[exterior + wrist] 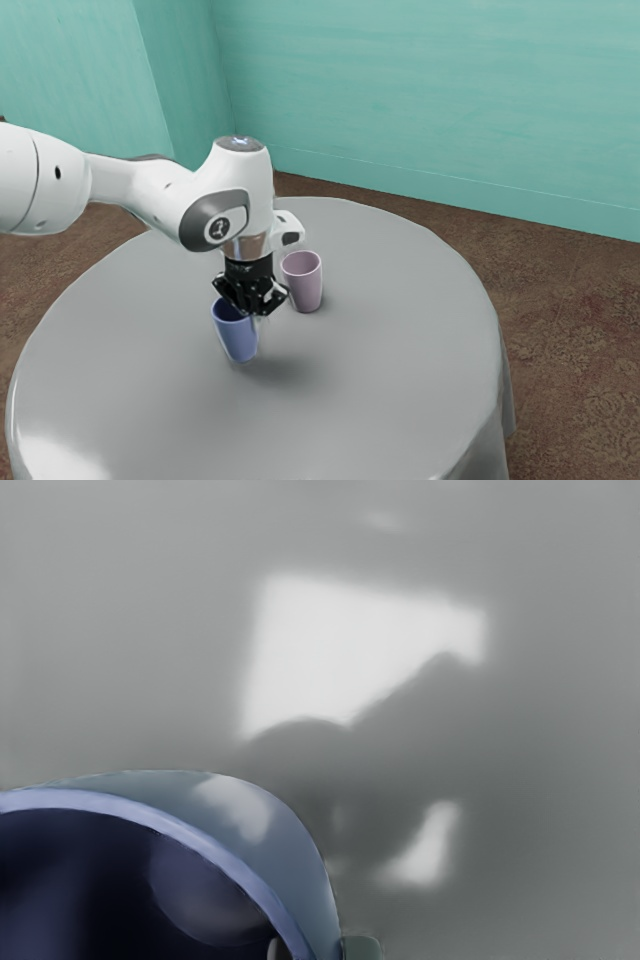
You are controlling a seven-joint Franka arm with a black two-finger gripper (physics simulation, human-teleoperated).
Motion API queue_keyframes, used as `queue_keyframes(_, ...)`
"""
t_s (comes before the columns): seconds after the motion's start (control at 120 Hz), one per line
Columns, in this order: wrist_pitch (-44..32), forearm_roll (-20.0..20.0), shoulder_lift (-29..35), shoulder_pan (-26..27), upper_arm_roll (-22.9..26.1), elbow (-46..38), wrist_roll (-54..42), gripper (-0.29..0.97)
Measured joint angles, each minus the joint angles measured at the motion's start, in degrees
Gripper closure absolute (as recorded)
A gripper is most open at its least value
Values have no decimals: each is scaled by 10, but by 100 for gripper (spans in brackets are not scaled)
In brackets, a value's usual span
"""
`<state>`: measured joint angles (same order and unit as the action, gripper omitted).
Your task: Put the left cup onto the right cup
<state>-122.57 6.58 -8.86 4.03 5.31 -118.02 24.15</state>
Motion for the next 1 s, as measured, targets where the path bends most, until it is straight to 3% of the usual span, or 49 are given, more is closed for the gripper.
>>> queue_keyframes(0.167, 28, 2, 24, 0, -2, 20, 12, 78)
queue_keyframes(0.408, 115, 1, 15, 3, -1, 137, 36, 78)
queue_keyframes(1.0, 214, -3, -113, 16, 3, 318, 68, 78)
